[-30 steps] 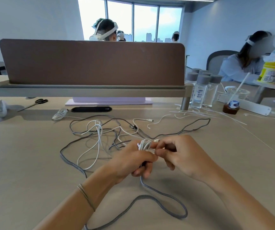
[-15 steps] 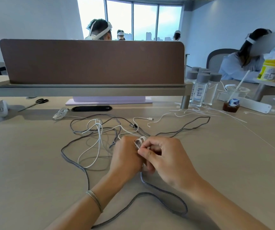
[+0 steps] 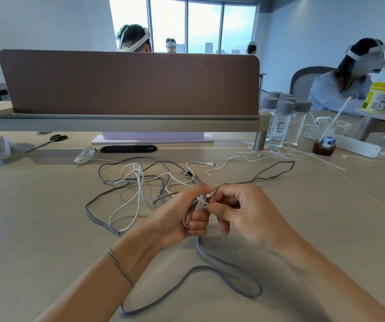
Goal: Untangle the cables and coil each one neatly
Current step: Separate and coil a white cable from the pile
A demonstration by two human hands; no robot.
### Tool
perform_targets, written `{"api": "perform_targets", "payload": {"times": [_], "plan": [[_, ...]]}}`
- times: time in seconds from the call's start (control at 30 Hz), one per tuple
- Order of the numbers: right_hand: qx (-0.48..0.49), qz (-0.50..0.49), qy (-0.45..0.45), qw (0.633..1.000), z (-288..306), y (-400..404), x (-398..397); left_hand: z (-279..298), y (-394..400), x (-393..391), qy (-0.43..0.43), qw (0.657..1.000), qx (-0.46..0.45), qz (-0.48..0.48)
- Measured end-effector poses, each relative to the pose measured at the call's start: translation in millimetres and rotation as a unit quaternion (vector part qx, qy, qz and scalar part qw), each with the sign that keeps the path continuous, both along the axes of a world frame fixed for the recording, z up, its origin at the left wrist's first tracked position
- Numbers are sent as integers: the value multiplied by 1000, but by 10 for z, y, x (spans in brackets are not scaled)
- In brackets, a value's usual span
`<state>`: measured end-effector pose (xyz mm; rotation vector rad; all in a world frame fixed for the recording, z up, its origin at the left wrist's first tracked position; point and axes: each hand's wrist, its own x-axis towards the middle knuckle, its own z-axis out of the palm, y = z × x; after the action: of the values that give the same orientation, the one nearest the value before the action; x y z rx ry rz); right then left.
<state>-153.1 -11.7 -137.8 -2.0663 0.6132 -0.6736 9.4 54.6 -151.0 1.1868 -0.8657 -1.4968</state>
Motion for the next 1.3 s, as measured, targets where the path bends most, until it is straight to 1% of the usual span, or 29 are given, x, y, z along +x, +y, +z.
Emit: {"api": "perform_targets", "payload": {"times": [0.07,0.2,0.37,0.5,0.7,0.87,0.97,1.03,1.07,1.13,1.23,1.3], "plan": [[-8,2,7,1000,-16,8,12,-26,-15,-42,-28,999,-1,25],[-18,-3,16,1000,-21,-6,9,-56,-24,-22,-5,998,-30,61],[-11,-30,8,999,9,-37,-24,-74,-5,-27,27,997,-58,38],[6,-25,5,1000,52,-72,-62,-66,-13,-14,22,995,-98,10],[10,-4,10,1000,53,-96,-104,-123,-43,-14,52,993,-103,30],[71,50,-13,996,95,-133,-143,-106,-42,38,108,987,-116,28],[119,82,-55,988,119,-173,-170,-117,-43,61,122,984,-125,29],[163,113,-100,975,116,-190,-177,-118,-40,56,119,984,-132,23],[169,117,-114,972,111,-196,-180,-117,-38,54,116,984,-135,19],[121,77,-120,982,85,-211,-188,-121,-30,49,117,983,-140,11],[25,-15,-87,996,41,-197,-166,-118,-25,40,128,981,-146,4],[-6,-29,-65,997,27,-144,-138,-124,-30,27,121,981,-151,6]]}}
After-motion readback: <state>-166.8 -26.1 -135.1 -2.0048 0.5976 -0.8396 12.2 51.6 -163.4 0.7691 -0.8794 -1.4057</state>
